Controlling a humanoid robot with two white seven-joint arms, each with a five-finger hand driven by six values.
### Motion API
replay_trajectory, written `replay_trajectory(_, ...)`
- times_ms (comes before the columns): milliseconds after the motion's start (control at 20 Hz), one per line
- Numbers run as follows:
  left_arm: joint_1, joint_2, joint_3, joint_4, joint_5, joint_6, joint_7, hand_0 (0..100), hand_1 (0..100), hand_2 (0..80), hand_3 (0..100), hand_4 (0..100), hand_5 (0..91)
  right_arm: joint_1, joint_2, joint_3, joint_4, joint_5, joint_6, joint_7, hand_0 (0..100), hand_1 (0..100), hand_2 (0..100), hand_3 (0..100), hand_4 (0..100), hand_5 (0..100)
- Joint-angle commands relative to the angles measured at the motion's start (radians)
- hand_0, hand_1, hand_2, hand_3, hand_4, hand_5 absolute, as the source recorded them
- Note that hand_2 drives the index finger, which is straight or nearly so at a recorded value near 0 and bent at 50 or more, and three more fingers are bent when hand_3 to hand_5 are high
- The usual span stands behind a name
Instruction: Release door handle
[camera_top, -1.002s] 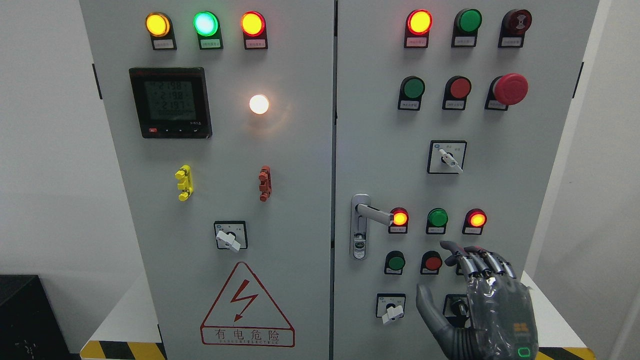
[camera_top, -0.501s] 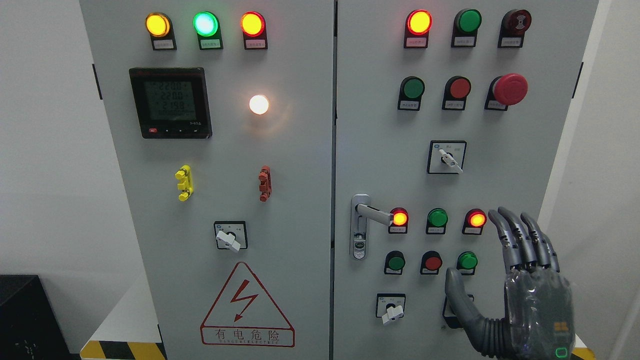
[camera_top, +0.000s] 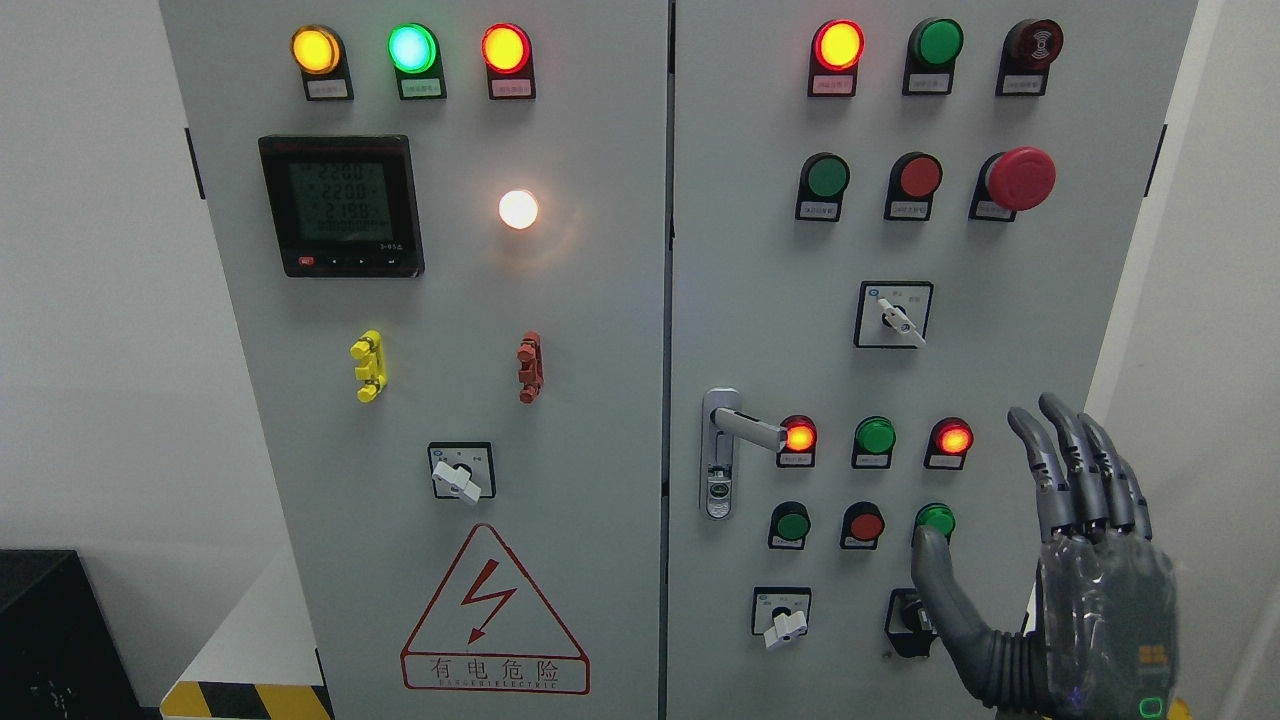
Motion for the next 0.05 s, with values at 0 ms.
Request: replay_trajectory(0,0.0,-0.001,0.0,0.0,0.0,0.0,-0.001,0,0,4.3,10,0,0.0,0.0,-0.001,-0.013,-0.007,0.0,-0.001,-0.001,45,26,0,0,0,0)
